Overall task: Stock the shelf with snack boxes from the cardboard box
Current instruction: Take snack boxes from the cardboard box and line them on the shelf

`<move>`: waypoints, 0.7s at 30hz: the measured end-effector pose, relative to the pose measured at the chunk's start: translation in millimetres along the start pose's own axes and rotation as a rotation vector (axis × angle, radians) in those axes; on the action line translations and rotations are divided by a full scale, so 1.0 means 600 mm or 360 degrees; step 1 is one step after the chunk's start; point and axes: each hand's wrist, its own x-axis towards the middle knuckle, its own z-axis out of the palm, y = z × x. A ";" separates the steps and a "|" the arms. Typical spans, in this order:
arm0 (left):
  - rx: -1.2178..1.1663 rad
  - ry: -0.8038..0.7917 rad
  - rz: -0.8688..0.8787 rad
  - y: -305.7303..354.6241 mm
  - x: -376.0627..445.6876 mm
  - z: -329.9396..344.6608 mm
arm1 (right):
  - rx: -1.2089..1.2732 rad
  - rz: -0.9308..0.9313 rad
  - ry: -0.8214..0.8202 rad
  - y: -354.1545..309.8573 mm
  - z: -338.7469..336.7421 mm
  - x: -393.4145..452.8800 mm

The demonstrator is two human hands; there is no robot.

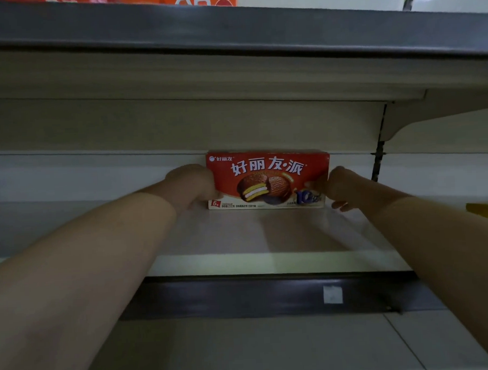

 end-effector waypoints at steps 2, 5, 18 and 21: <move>0.0156 -0.0007 -0.0002 0.009 -0.020 -0.007 | 0.0027 0.0047 -0.0030 0.000 -0.009 -0.020; 0.0252 0.0088 0.0158 0.030 -0.051 -0.009 | -0.0111 -0.0012 -0.0048 0.004 -0.017 -0.051; -0.0372 0.0414 0.0754 0.257 -0.252 -0.032 | -0.0758 -0.0365 0.0027 0.014 -0.118 -0.196; -0.0729 0.0292 0.0784 0.313 -0.310 -0.045 | -0.1040 -0.0602 0.0145 0.028 -0.168 -0.249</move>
